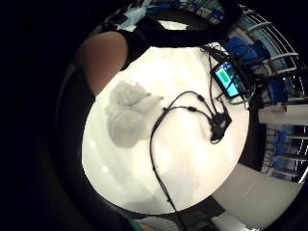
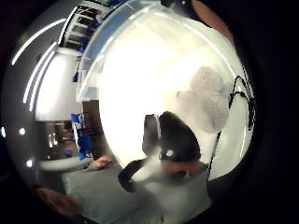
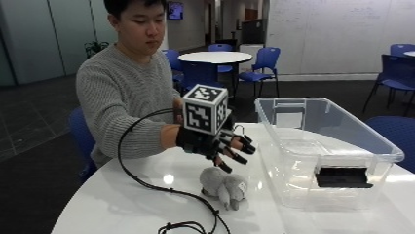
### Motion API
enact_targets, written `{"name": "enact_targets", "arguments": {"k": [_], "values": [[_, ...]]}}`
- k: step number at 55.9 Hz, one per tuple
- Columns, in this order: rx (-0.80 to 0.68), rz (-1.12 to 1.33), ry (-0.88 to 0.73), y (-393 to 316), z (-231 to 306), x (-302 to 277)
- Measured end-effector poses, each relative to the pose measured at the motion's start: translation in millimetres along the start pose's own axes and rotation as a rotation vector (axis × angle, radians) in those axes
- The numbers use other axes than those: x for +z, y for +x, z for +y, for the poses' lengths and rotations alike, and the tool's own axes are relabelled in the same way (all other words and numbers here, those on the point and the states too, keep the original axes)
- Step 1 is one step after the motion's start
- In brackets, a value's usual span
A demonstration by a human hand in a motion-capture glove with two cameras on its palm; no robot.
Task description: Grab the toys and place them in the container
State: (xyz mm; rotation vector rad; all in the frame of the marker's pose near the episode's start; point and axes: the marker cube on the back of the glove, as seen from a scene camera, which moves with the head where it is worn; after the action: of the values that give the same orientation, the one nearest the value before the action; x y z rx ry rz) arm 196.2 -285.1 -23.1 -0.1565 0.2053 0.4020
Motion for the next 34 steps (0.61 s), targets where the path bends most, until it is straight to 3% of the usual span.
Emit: {"name": "enact_targets", "arguments": {"k": [14, 25, 34], "values": [[0.101, 0.048, -0.180, 23.7, -10.5, 104.9], [0.130, 0.062, -0.168, 31.8, -12.4, 105.5], [0.135, 0.140, -0.054, 30.4, -14.7, 105.1]]}}
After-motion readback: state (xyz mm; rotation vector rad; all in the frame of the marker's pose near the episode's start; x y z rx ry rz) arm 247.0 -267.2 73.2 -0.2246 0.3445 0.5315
